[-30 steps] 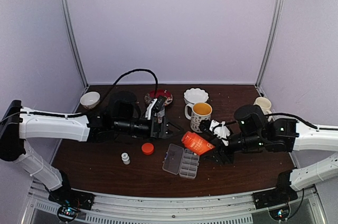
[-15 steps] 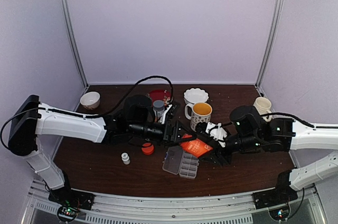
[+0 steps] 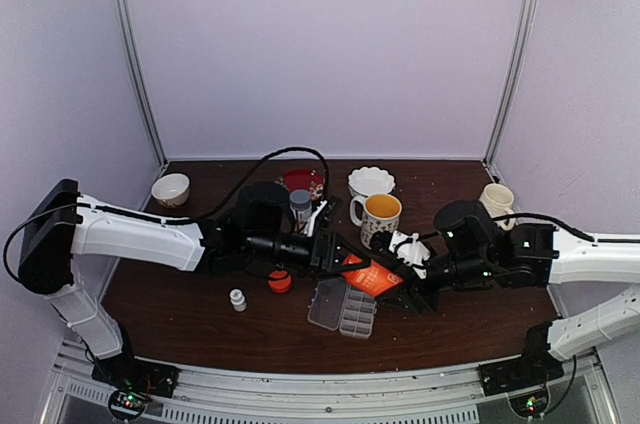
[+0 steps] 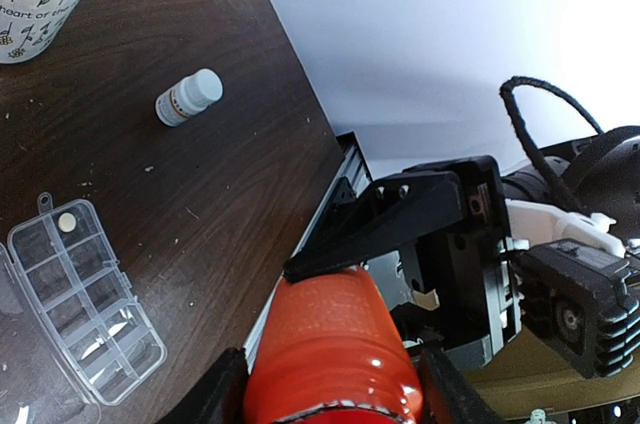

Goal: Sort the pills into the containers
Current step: Pass from the right arm to the left, then pass from the left arm to the right

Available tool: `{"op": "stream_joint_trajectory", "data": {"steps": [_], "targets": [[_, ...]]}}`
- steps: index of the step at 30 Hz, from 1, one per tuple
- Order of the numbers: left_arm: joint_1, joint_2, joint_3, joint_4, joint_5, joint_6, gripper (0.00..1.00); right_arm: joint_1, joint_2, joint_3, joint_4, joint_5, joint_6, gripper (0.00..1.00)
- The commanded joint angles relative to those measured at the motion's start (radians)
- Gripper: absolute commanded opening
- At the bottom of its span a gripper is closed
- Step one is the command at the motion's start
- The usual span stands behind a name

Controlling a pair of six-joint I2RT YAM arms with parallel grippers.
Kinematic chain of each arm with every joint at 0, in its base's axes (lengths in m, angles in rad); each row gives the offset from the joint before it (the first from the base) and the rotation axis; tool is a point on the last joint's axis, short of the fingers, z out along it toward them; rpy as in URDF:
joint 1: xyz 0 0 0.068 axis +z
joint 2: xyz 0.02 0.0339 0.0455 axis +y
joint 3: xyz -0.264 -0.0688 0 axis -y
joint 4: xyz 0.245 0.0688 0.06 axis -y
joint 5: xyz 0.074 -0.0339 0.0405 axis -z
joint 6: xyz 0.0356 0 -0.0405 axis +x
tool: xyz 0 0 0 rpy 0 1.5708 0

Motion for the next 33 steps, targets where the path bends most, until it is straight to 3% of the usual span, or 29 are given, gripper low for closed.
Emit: {"op": "stream_joint_trajectory", "data": {"steps": [1,3,5,6,8,9,15,20,29,33], "targets": [[-0.006,0.003,0.001,0.121,0.032,-0.047,0.34,0.010,-0.040,0.003,0.043,0.049,-0.006,0.44],[-0.006,-0.001,-0.002,0.139,0.033,-0.057,0.33,0.010,-0.074,-0.021,0.070,0.066,-0.001,0.46],[-0.007,-0.009,-0.011,0.155,0.033,-0.068,0.33,0.010,-0.112,-0.048,0.104,0.089,0.008,0.55],[-0.007,-0.012,-0.015,0.160,0.032,-0.071,0.33,0.010,-0.130,-0.060,0.116,0.101,0.011,0.63],[-0.007,-0.015,-0.018,0.165,0.033,-0.074,0.33,0.010,-0.165,-0.080,0.137,0.115,0.017,0.91],[-0.006,-0.016,-0.019,0.166,0.033,-0.075,0.33,0.010,-0.181,-0.091,0.151,0.121,0.025,0.99],[-0.006,-0.018,-0.020,0.182,0.036,-0.086,0.33,0.010,-0.252,-0.146,0.217,0.114,0.042,1.00],[-0.006,-0.027,-0.023,0.194,0.037,-0.094,0.33,0.007,-0.250,-0.137,0.184,0.222,0.204,1.00],[-0.007,-0.030,-0.023,0.173,0.032,-0.087,0.33,0.007,-0.285,-0.173,0.226,0.047,0.075,1.00],[-0.006,-0.031,-0.016,0.173,0.037,-0.091,0.33,0.009,-0.251,-0.164,0.214,0.035,0.025,0.93]]}}
